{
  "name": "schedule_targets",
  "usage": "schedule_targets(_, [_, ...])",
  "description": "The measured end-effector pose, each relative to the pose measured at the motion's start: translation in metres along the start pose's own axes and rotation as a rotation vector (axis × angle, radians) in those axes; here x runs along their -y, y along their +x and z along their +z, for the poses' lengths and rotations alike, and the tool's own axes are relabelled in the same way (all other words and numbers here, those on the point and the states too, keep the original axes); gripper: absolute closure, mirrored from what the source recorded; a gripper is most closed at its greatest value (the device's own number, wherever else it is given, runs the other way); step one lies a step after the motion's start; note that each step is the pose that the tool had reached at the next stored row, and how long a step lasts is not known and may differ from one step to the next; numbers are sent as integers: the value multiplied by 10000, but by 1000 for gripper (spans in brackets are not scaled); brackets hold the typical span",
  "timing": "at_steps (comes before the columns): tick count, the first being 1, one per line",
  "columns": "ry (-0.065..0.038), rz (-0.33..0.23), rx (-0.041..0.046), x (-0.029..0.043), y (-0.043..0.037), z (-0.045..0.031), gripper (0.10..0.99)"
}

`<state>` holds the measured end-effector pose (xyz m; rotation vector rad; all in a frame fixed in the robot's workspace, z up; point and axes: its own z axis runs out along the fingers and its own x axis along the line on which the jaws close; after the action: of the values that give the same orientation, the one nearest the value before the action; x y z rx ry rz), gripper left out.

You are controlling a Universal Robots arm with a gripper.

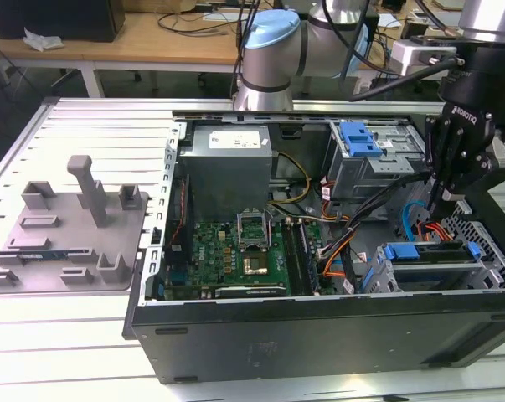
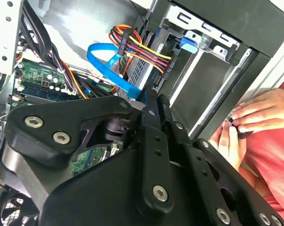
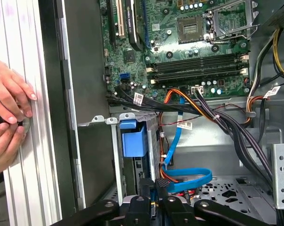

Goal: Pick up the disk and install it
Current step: 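Insert the second disk wire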

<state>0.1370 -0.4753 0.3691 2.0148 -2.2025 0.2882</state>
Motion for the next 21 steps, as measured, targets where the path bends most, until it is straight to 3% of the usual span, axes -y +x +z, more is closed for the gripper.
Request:
schedule_targets(4, [29, 9, 19, -2, 16, 6, 925])
schedule_targets(7, [116, 33, 94, -8, 62, 16, 925])
schedule_targets(10, [243, 71, 295, -3, 131, 32, 925])
schedule_targets(13, [238, 75, 369, -1, 206, 54, 925])
schedule_targets(16, [225, 81, 524, 0, 266, 76, 925])
schedule_targets(19, [213, 91, 727, 1, 302, 91, 925])
schedule_targets(21, [204, 103, 958, 2, 339, 106, 925])
